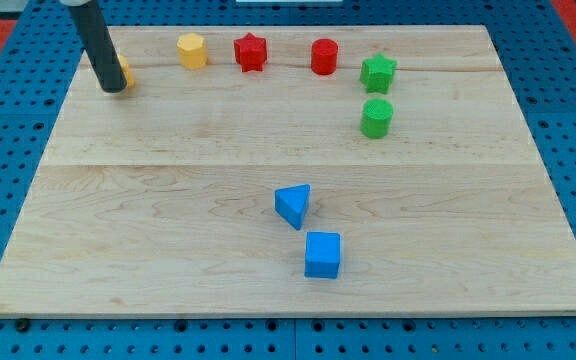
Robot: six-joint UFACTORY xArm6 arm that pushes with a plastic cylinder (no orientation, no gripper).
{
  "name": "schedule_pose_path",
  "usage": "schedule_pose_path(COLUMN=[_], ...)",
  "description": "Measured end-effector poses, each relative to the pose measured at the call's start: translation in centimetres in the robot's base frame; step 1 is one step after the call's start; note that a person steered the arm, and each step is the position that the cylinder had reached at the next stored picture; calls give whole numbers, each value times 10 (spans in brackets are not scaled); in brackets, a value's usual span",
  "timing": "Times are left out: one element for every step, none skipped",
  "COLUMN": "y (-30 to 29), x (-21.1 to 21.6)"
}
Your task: Place arm on right side to green star
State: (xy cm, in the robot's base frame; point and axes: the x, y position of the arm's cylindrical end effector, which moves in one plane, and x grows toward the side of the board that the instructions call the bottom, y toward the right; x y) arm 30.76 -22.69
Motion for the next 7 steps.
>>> schedule_pose_path(y=[0,0,4,75,160,235,312], x=[-22,-38,23,66,79,69,41])
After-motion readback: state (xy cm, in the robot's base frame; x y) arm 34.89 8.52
